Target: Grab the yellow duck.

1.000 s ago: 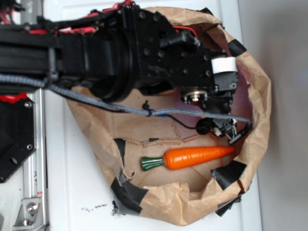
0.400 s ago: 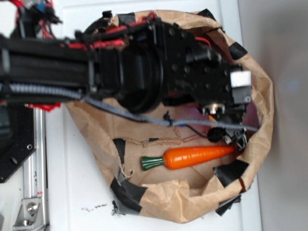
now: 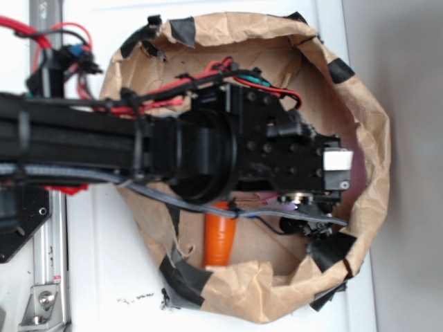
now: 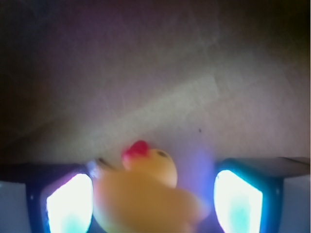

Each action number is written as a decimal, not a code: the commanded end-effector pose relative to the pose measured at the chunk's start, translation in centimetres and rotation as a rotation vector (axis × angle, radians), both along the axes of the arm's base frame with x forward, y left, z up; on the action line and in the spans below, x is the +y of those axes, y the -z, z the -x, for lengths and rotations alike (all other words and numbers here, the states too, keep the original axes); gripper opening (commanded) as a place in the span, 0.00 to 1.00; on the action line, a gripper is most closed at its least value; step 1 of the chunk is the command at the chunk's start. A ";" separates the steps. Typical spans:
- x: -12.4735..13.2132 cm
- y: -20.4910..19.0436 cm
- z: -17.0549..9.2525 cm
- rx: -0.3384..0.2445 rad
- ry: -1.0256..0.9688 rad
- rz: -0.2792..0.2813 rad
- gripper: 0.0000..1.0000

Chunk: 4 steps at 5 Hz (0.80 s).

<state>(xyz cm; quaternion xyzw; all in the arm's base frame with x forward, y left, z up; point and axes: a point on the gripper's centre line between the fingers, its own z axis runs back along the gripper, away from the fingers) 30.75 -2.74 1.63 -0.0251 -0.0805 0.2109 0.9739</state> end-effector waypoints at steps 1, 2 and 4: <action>0.4 -1.4 -0.3 -0.034 0.009 -0.004 1.00; 1.1 -1.0 -1.2 -0.047 0.016 -0.019 1.00; 1.2 -0.7 -2.6 -0.080 0.043 -0.034 0.00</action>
